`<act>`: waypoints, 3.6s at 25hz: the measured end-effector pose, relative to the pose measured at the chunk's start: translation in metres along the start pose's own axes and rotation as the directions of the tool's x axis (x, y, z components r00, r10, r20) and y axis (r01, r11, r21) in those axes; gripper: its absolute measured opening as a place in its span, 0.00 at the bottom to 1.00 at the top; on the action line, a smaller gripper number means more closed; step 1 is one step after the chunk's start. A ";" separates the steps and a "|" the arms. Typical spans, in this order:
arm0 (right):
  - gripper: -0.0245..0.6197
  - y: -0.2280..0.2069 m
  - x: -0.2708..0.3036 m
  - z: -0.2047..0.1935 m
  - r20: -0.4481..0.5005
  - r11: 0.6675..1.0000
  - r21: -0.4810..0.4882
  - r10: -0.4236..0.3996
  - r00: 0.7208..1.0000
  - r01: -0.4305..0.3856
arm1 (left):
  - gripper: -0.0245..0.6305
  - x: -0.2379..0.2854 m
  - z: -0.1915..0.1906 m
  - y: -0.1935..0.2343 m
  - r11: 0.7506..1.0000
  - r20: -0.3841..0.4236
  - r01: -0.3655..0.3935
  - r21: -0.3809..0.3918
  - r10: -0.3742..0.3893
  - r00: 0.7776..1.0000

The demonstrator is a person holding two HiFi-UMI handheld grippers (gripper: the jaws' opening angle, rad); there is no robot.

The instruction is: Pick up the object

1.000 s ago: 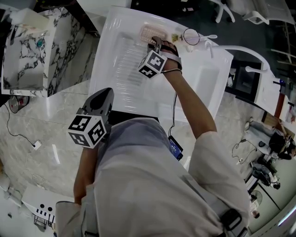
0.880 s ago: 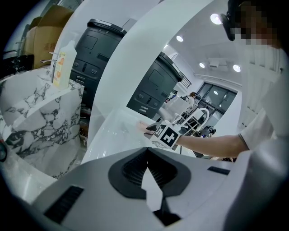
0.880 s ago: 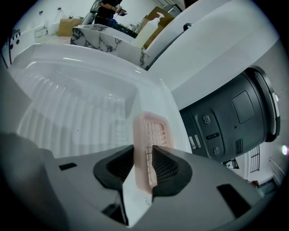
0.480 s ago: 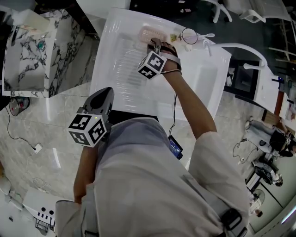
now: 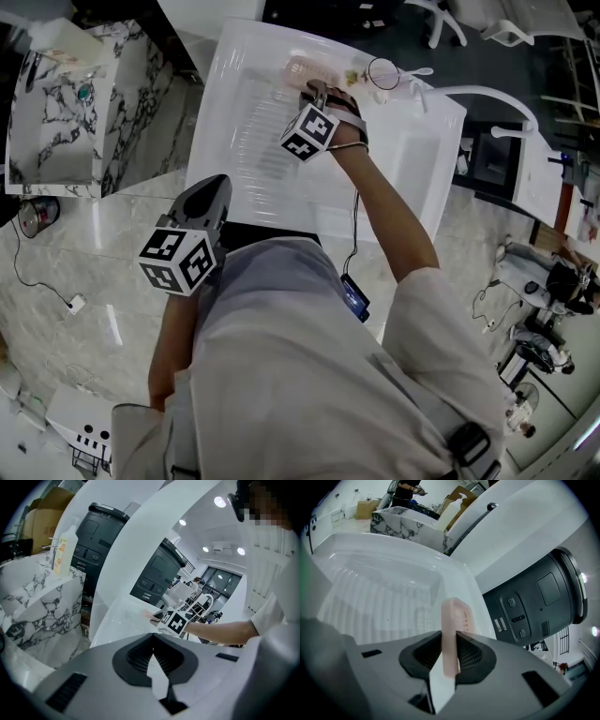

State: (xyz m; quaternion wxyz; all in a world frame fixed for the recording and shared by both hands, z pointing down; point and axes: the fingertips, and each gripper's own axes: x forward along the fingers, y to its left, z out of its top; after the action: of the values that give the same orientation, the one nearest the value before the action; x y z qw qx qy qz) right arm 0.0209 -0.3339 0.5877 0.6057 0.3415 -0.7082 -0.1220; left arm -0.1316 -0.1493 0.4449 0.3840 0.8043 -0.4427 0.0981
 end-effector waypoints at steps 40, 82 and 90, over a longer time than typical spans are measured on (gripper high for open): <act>0.17 0.017 -0.038 -0.012 -0.031 0.983 0.181 0.052 0.998 -0.045 | 0.04 -0.019 0.007 -0.005 0.998 0.048 0.033 0.049 -0.036 0.998; 0.17 0.032 -0.105 -0.012 0.105 0.834 0.530 0.118 0.987 -0.156 | 0.04 -0.029 0.009 -0.014 0.989 0.041 0.112 0.095 -0.116 0.992; 0.17 0.035 -0.121 -0.017 0.137 0.804 0.570 0.112 0.984 -0.171 | 0.04 -0.028 0.009 -0.016 0.989 0.042 0.107 0.103 -0.112 0.993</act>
State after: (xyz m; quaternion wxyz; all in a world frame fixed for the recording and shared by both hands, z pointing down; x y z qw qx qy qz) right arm 0.0288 -0.2273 0.5184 0.4456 0.4496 -0.7635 0.1283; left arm -0.1371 -0.1330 0.4164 0.3370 0.8480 -0.4012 0.0798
